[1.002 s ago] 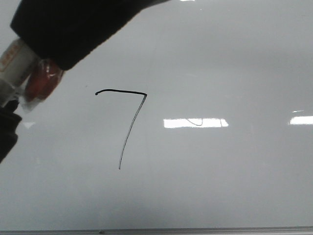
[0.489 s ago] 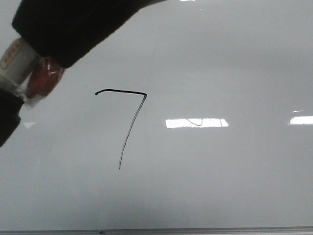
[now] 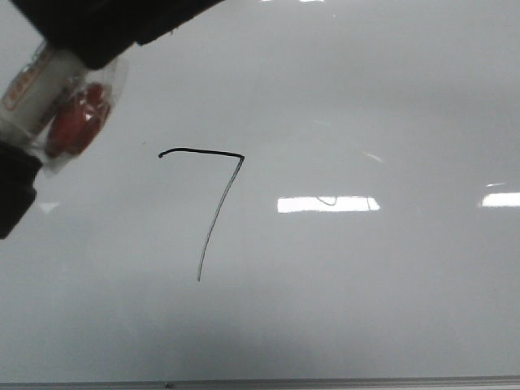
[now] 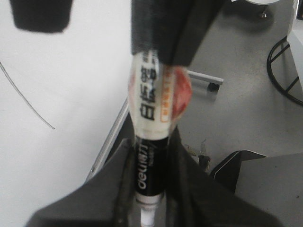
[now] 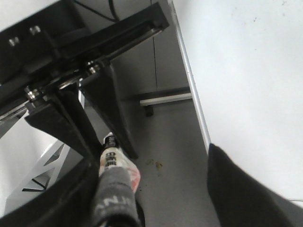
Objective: Write number 7 on whiteboard
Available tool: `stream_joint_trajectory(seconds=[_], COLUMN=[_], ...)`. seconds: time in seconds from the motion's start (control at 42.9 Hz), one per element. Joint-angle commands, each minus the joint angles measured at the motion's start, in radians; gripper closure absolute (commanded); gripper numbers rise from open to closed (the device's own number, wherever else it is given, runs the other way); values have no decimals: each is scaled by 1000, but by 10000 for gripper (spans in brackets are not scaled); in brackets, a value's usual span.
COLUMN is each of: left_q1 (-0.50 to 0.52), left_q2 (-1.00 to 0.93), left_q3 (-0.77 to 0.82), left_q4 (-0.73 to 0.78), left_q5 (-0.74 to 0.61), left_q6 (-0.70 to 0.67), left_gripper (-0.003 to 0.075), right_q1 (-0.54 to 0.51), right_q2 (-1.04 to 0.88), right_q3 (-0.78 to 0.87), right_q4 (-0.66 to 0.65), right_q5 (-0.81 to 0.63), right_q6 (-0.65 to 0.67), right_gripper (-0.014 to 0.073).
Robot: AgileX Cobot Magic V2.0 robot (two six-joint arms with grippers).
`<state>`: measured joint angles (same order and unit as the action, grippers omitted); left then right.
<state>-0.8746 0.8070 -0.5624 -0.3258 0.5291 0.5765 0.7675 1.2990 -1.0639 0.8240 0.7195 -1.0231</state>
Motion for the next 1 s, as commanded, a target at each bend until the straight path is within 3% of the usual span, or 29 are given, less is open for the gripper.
stream_joint_trajectory(seconds=[0.0, 0.28, 0.653, 0.723, 0.839, 0.979], left_q1=[-5, -5, -3, 8, 67, 255], left_q2=[-7, -7, -7, -7, -7, -7], left_q3=[-29, -29, -29, -29, -29, -29], left_q4=[-23, -30, -30, -30, -26, 8], left_q5=[-54, -54, -68, -92, -135, -149], left_q6=[-7, -7, -41, -81, -190, -309], left_gripper=[731, 731, 731, 731, 731, 731], right_q1=[-46, -243, -538, -574, -612, -620], right_q2=[-78, -253, -486, -533, -628, -730], right_q3=[-27, 62, 370, 443, 542, 604], right_q4=[36, 36, 36, 36, 38, 39], right_q5=[-52, -61, -209, -259, -318, -333], right_q6=[7, 59, 201, 228, 280, 280], right_gripper=[87, 87, 91, 153, 362, 601])
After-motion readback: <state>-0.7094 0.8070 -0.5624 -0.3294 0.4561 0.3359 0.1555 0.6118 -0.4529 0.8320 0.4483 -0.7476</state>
